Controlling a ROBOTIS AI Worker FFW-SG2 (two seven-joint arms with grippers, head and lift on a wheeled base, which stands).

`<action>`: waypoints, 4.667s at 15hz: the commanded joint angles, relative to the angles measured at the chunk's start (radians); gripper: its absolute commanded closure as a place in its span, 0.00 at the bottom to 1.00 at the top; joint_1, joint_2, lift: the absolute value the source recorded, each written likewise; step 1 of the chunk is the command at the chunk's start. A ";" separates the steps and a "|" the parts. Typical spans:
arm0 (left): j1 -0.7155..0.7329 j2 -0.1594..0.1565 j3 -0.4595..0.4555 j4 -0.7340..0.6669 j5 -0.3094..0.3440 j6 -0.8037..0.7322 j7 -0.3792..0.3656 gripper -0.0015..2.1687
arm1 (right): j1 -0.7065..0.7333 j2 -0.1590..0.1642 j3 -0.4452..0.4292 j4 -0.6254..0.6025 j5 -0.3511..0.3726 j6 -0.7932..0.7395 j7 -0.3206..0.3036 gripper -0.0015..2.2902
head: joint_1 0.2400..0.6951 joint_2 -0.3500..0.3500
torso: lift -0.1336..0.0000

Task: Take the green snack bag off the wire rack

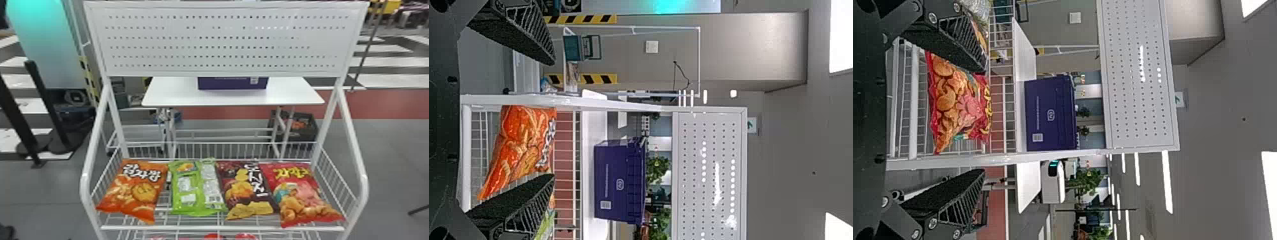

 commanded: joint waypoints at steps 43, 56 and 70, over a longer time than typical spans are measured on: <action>-0.926 -0.086 -0.576 0.499 -0.152 0.689 0.120 0.87 | -0.030 0.020 0.043 0.026 0.043 0.010 -0.008 0.08 | 0.57 0.50 | 1.00; -0.162 0.067 -0.217 0.000 -0.095 0.084 0.103 0.87 | -0.044 0.017 0.064 0.029 0.055 0.013 -0.016 0.08 | 0.57 0.50 | 1.00; 0.030 0.067 -0.051 0.065 -0.064 -0.167 0.077 0.87 | -0.070 0.003 0.055 0.078 0.032 0.020 -0.017 0.08 | 0.57 0.50 | 1.00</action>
